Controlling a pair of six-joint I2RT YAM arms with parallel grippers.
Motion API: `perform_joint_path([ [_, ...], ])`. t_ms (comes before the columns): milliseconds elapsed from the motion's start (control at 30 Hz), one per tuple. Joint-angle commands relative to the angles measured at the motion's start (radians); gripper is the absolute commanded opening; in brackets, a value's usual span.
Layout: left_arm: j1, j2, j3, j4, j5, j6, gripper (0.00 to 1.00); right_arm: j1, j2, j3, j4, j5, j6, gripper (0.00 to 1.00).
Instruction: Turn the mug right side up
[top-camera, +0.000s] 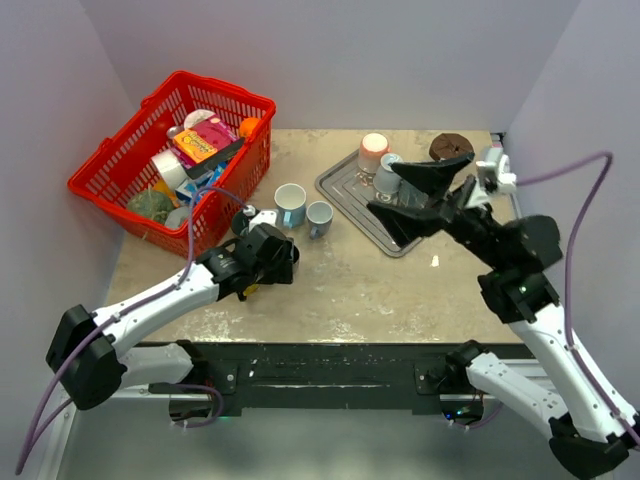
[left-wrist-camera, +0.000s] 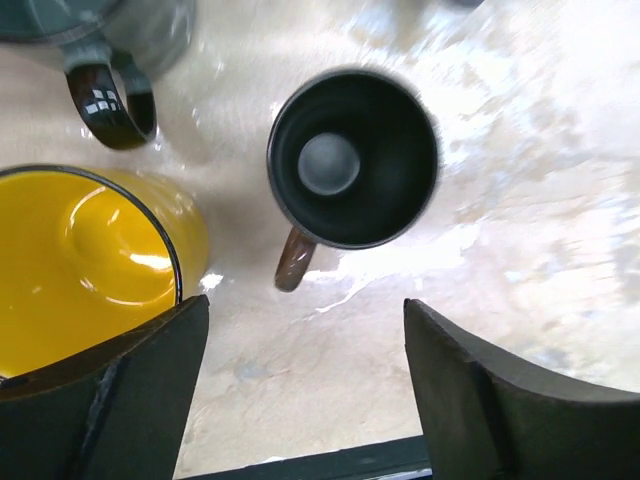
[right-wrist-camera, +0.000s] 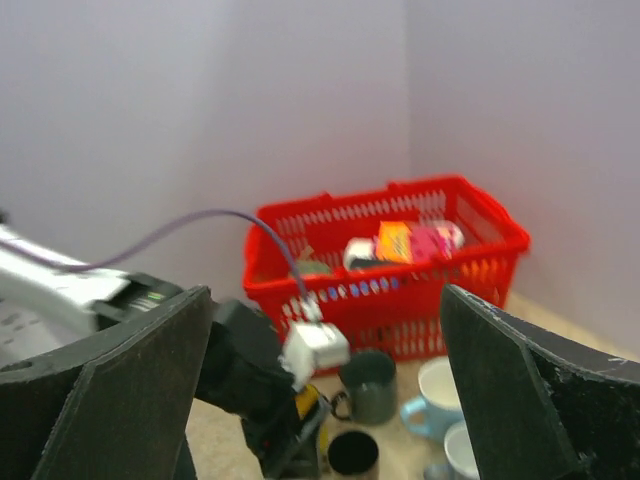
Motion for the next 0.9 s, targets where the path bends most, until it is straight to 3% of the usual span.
perform_joint_path([
  [0, -0.002, -0.084, 0.080, 0.038, -0.008, 0.023, 0.85, 0.001, 0.105, 0.010, -0.245, 0.381, 0.009, 0.99],
  [167, -0.002, -0.200, 0.059, 0.139, -0.017, 0.074, 0.89, 0.001, 0.234, 0.024, -0.357, 0.731, -0.077, 0.99],
  [300, -0.002, -0.251, 0.025, 0.214, 0.003, 0.111, 0.91, -0.078, 0.390, 0.082, -0.417, 0.775, -0.206, 0.99],
  [400, -0.002, -0.263, 0.022, 0.247, 0.023, 0.129, 0.91, -0.231, 0.502, 0.152, -0.440, 0.640, -0.258, 0.99],
  [500, -0.002, -0.271, 0.016, 0.268, 0.036, 0.145, 0.92, -0.347, 0.571, 0.197, -0.415, 0.453, -0.411, 0.99],
  [633, -0.002, -0.270, 0.011, 0.285, 0.052, 0.152, 0.92, -0.392, 0.691, 0.303, -0.547, 0.332, -0.646, 0.99],
  [867, -0.002, -0.253, 0.005, 0.308, 0.073, 0.174, 0.92, -0.516, 0.886, 0.427, -0.682, 0.137, -0.849, 0.99],
])
